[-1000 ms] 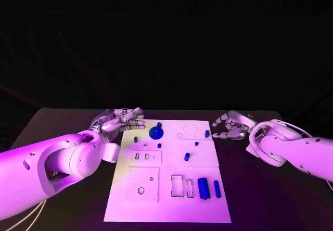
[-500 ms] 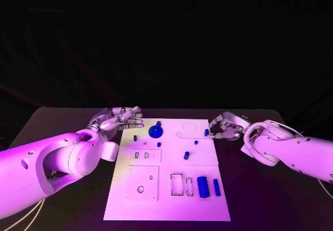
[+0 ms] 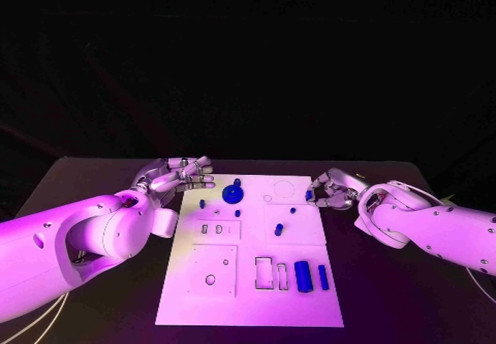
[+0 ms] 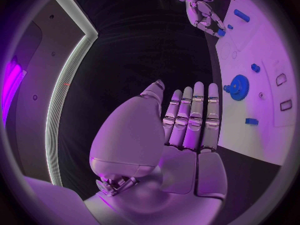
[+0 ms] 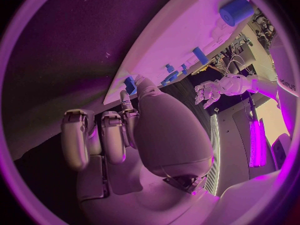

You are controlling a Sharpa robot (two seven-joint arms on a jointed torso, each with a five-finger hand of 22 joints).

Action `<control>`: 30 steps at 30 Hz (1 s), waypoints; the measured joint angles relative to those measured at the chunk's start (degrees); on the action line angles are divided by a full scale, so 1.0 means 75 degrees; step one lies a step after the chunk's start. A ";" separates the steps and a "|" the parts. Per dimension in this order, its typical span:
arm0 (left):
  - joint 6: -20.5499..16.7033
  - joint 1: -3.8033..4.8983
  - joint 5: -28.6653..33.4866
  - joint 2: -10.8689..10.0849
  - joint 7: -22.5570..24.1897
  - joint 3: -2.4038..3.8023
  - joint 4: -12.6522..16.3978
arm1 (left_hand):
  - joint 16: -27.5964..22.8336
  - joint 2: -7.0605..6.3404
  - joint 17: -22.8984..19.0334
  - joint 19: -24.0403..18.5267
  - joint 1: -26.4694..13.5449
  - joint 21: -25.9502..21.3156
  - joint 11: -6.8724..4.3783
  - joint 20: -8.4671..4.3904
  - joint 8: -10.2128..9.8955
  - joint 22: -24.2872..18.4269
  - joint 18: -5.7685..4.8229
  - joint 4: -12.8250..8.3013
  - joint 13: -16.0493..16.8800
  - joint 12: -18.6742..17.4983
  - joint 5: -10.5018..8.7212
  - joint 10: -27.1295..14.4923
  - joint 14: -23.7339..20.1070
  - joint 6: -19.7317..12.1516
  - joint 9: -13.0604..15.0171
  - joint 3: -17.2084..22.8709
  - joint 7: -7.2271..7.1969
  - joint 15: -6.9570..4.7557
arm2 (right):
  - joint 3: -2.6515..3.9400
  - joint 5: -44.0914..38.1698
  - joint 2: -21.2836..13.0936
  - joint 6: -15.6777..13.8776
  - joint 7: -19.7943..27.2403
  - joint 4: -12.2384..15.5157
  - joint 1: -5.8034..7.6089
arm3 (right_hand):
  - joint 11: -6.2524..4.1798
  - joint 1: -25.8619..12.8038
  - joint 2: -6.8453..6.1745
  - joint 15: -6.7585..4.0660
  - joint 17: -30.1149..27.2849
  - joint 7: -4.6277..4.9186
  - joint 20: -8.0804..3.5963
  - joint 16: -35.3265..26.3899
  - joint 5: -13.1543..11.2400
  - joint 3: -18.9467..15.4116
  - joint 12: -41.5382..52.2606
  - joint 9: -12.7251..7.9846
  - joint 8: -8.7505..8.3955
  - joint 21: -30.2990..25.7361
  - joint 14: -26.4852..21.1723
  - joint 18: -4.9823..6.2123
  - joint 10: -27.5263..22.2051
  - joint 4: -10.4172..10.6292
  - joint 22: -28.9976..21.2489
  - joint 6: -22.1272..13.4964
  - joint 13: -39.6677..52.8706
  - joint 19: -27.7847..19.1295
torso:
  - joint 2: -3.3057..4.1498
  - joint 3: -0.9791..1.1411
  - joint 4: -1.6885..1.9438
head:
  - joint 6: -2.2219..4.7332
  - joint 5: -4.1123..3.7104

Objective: Assemble the parts on the task board

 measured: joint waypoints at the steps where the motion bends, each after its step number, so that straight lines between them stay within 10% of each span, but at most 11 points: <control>1: 0.0000 0.0000 0.0000 0.0000 -0.0001 0.0000 0.0000 | 0.0000 0.0000 0.0000 0.0000 0.0000 0.0000 0.0000 0.0000 0.0000 0.0000 -0.0001 0.0000 0.0000 0.0000 0.0000 0.0000 0.0000 0.0000 0.0000 0.0000 0.0000 0.0000 | 0.0001 -0.0009 0.0010 -0.0007 -0.0001 -0.0009 -0.0004 | 0.0000 0.0014 0.0014 0.0000 0.0000 0.0000 0.0000 0.0000 0.0000 0.0000 0.0000 0.0000 0.0000 0.0028 0.0000 0.0000 0.0000 0.0000 0.0000 0.0000 0.0000 0.0000 | 0.0000 0.0001 -0.0001 | -0.0004 0.0005; 30: 0.0024 0.0000 0.0000 0.0004 -0.0037 0.0000 -0.0012 | 0.0000 0.0000 -0.0002 0.0000 0.0000 0.0000 0.0000 0.0000 -0.0029 0.0005 0.0000 0.0000 0.0000 0.0000 0.0000 0.0000 0.0000 0.0000 0.0000 0.0000 0.0000 0.0000 | 0.0001 -0.0220 0.0215 -0.0251 -0.0009 -0.0135 -0.0027 | 0.0007 0.0091 0.0090 0.0000 0.0005 0.0006 0.0001 -0.0002 -0.0001 0.0096 0.0059 0.0015 0.0000 0.0064 0.0000 0.0000 0.0038 -0.0009 -0.0002 0.0129 -0.0005 0.0000 | -0.0005 0.0001 0.0001 | -0.0008 0.0018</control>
